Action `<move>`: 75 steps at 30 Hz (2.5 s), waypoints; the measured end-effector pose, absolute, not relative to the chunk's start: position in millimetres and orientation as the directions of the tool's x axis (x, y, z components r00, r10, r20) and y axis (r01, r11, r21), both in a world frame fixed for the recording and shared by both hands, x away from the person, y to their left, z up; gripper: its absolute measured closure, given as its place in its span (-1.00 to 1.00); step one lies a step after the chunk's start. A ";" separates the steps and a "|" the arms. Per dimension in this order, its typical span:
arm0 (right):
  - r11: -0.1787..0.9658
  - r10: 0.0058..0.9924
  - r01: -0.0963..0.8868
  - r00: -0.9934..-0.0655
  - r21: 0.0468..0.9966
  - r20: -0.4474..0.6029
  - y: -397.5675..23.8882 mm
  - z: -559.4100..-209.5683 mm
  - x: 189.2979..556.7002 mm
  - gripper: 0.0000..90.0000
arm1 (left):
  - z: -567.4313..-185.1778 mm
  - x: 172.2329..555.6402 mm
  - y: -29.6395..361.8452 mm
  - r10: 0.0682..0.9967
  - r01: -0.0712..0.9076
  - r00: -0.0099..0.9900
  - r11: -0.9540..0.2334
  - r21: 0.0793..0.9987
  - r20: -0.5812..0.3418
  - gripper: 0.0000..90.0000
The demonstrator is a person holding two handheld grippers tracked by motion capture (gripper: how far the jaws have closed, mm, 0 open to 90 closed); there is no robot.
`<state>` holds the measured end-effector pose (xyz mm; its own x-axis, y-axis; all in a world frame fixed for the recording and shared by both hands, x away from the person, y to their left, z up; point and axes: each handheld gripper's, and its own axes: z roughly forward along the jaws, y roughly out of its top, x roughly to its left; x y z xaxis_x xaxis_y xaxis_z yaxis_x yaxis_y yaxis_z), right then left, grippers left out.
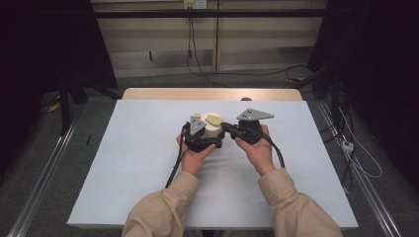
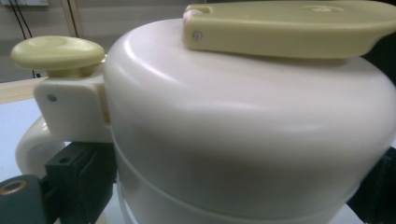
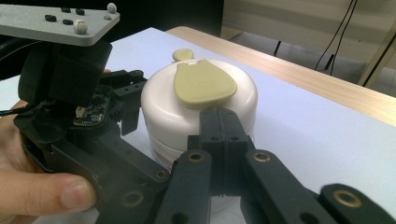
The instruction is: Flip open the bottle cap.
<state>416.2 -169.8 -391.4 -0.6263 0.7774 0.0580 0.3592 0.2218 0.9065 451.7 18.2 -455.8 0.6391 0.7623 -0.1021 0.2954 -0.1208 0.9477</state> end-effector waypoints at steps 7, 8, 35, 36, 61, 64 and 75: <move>0.231 0.776 0.355 -0.629 0.906 0.049 -168.7 -389.3 416.4 1.00 | -455.7 451.3 18.1 0.764 0.296 0.637 -0.121 0.948 -0.102 -0.88; 0.231 0.776 0.355 -0.629 0.906 0.049 -168.7 -389.3 416.4 1.00 | -455.8 451.7 18.4 0.761 0.293 0.641 -0.123 0.948 -0.099 -0.88; 0.219 0.778 0.340 -0.627 0.915 0.047 -165.4 -383.7 418.1 1.00 | -455.9 451.3 18.1 0.764 0.294 0.638 -0.123 0.948 -0.099 -0.88; 0.219 0.778 0.340 -0.627 0.915 0.047 -165.4 -383.7 418.1 1.00 | -455.9 451.3 18.0 0.764 0.294 0.638 -0.123 0.948 -0.099 -0.88; 0.206 0.774 0.330 -0.631 0.921 0.053 -162.2 -377.2 420.4 1.00 | -455.9 451.4 17.9 0.764 0.296 0.637 -0.124 0.947 -0.099 -0.88; 0.206 0.774 0.329 -0.631 0.921 0.052 -162.1 -376.8 420.8 1.00 | -455.9 451.4 17.8 0.765 0.296 0.636 -0.122 0.947 -0.100 -0.88; 0.214 0.770 0.324 -0.637 0.922 0.044 -157.0 -374.4 422.2 1.00 | -455.8 451.3 17.9 0.765 0.296 0.637 -0.125 0.947 -0.098 -0.88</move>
<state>422.2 -157.0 -374.4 -0.6366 0.7699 0.0444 0.3236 0.2143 0.9216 451.3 17.9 -455.8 0.6366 0.7650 -0.0976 0.2959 -0.1254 0.9470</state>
